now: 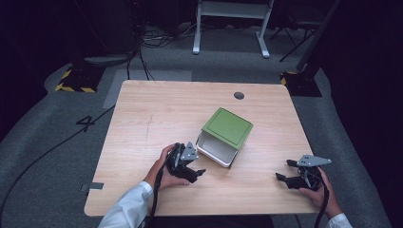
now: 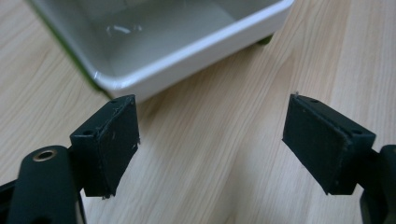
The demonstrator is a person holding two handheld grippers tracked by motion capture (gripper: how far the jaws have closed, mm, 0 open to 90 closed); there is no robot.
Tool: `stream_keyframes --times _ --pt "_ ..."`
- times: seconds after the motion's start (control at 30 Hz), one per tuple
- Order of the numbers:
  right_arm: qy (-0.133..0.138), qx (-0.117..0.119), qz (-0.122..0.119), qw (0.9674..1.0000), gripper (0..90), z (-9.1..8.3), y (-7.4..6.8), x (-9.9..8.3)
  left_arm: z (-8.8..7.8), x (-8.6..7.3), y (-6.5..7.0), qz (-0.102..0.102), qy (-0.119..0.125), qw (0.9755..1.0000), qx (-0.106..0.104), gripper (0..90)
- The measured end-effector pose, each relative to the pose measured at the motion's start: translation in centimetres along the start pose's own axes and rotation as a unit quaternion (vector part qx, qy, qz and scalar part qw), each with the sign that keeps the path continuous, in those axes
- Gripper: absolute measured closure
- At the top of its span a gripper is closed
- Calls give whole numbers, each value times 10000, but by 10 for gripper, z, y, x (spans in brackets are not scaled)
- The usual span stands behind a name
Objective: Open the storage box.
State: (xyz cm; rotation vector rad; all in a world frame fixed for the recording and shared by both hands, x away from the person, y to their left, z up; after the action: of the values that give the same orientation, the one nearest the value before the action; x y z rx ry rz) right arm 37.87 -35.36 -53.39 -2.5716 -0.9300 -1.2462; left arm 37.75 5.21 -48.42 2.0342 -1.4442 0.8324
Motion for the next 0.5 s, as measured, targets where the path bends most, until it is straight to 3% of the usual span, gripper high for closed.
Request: stream_keyframes --times 0.27,0.5 --pt "4 1 -13 10000 193 0 0 0 13 28 11 269 189 9991 -263 175" --pt "4 4 -12 10000 193 0 0 0 41 51 24 449 241 9969 -599 207"
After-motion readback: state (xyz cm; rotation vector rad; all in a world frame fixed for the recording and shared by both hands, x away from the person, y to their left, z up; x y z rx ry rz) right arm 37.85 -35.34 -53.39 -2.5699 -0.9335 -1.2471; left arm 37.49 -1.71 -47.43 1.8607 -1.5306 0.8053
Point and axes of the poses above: each handheld gripper's, and its own axes: z roughly forward along the jaws, x roughly out of its top, y roughly to its right, the point moved 4 cm from there along z, roughly forward along the jaws, and after that the axes turned 11 degrees about -x, right-handed, at the moved point
